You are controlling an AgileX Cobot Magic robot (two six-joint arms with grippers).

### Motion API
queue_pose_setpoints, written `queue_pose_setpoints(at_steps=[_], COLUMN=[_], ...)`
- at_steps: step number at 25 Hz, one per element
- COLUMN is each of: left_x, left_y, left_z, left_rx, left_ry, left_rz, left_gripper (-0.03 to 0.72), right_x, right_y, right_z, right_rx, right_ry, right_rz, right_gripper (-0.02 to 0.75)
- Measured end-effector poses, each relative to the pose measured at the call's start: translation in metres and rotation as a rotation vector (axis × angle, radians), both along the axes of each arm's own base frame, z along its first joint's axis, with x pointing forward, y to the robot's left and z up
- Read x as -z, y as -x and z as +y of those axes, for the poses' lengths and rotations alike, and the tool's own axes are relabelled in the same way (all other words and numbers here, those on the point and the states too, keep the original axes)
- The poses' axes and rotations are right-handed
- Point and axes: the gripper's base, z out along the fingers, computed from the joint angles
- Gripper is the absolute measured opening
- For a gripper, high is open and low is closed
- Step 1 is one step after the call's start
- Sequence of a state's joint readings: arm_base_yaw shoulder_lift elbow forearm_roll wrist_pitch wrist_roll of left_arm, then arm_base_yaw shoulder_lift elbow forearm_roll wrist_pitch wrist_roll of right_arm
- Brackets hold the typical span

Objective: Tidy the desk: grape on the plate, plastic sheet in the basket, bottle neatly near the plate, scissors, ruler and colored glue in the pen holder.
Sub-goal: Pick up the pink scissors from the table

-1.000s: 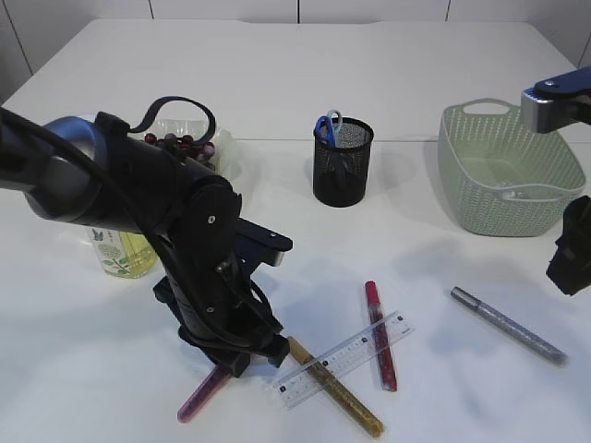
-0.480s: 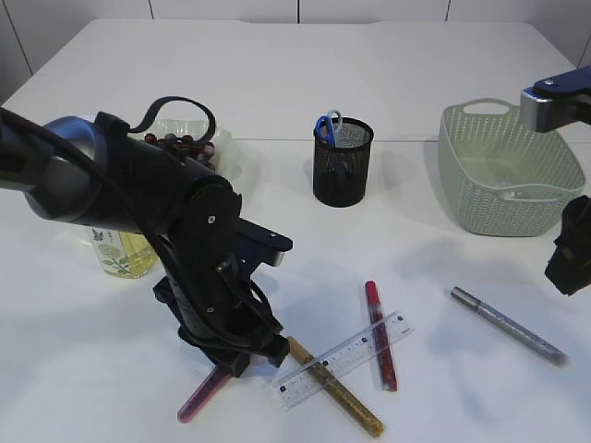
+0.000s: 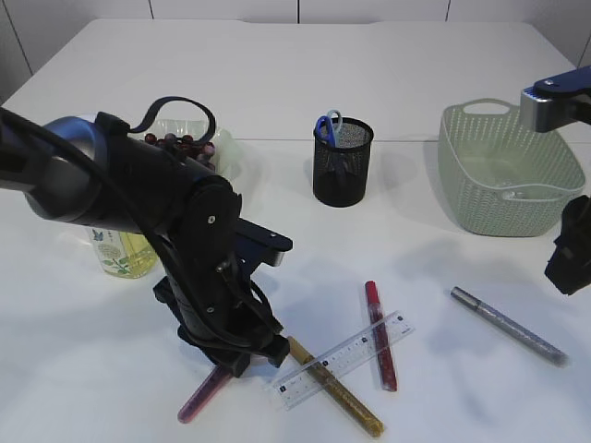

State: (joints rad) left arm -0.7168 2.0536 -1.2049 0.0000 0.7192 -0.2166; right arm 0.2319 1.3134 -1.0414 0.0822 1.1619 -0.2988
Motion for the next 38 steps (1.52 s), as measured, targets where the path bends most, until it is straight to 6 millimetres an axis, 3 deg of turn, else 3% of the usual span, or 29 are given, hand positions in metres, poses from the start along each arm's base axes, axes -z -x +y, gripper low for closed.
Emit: queue_pose_setpoints(at_steps=[31,38], left_x=[-0.017,-0.048], left_y=[-0.004,-0.007], left_z=[-0.004,-0.007], left_rx=[-0.014,-0.014], left_ry=[-0.002,0.089], left_rz=[0.025,-0.079], left_gripper=[0.194,0.194], right_x=[0.000,0.000], right_y=[0.000,0.000], right_z=[0.000,0.000], right_rx=[-0.005,-0.006], right_ry=[-0.003,-0.002], right_rz=[-0.001,-0.002], right_gripper=[0.323,0.323])
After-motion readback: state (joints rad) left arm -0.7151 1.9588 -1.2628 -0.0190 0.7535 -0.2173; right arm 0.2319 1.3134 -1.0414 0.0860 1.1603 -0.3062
